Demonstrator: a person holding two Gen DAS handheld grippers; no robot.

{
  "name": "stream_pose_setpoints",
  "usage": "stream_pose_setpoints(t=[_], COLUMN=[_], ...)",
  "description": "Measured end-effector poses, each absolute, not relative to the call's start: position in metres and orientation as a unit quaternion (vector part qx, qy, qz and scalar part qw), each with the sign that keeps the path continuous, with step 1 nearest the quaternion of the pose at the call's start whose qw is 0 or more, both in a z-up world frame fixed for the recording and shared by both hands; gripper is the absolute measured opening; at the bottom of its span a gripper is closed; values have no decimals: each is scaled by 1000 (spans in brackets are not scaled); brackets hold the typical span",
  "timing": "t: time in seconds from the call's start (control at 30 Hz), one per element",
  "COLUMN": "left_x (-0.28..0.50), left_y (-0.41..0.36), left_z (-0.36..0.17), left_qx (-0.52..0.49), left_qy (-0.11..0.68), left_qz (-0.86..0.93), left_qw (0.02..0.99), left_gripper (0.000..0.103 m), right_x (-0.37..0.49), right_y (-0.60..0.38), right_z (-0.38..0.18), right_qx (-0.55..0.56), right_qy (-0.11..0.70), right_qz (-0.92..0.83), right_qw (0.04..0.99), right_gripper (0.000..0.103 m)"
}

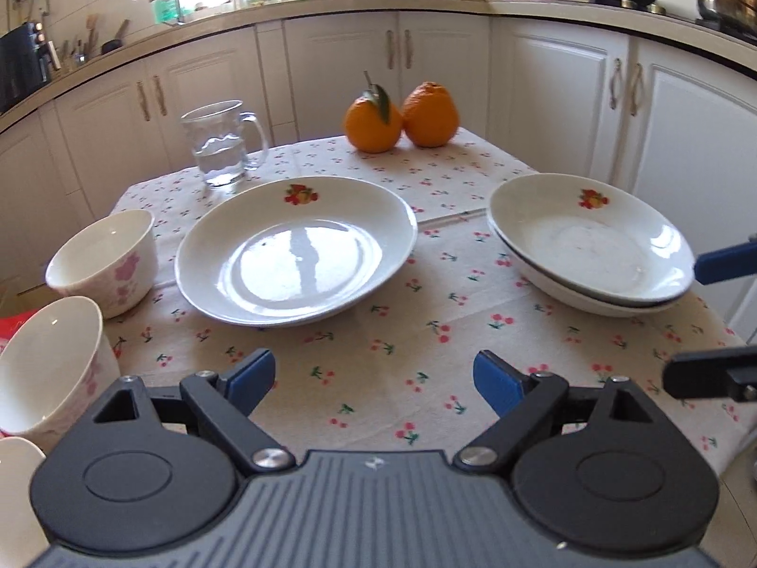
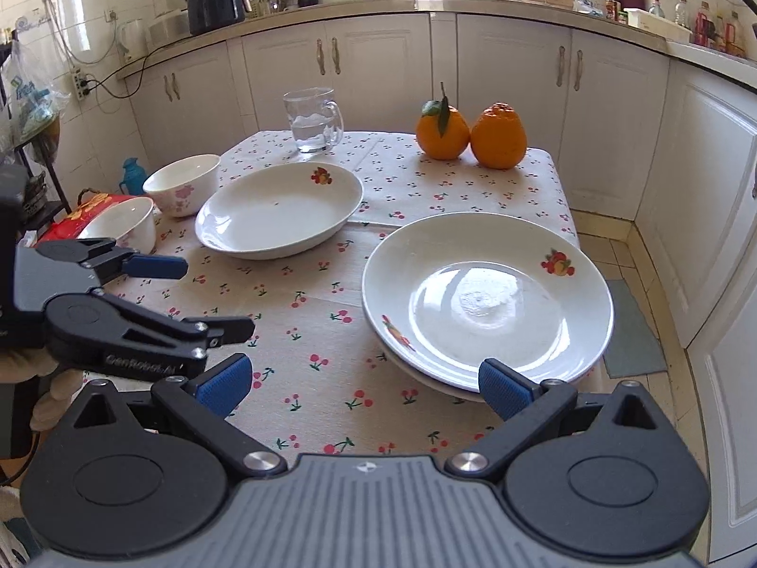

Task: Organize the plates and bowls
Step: 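Open the right tool and withdraw it from the stacked plates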

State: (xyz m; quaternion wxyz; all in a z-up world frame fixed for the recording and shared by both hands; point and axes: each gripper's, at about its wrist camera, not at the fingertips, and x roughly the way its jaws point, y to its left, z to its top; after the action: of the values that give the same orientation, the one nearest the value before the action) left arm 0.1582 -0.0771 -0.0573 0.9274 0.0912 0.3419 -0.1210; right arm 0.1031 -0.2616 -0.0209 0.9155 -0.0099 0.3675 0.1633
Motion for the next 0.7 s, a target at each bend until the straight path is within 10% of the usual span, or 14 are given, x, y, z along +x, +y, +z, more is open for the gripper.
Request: stream_pose_setpoints(t=[0.7], left_x=[204], left_y=[-60], left_z=[-85], left_qx=[47], left_qy=[362], left_qz=[-87], left_qw=[927], left_gripper=[103], right_x=[171], right_y=[-242], right_z=[-9], right_qx=[-80], right_qy=[385], right_qz=[241], right_qw=[887], right_gripper=[103])
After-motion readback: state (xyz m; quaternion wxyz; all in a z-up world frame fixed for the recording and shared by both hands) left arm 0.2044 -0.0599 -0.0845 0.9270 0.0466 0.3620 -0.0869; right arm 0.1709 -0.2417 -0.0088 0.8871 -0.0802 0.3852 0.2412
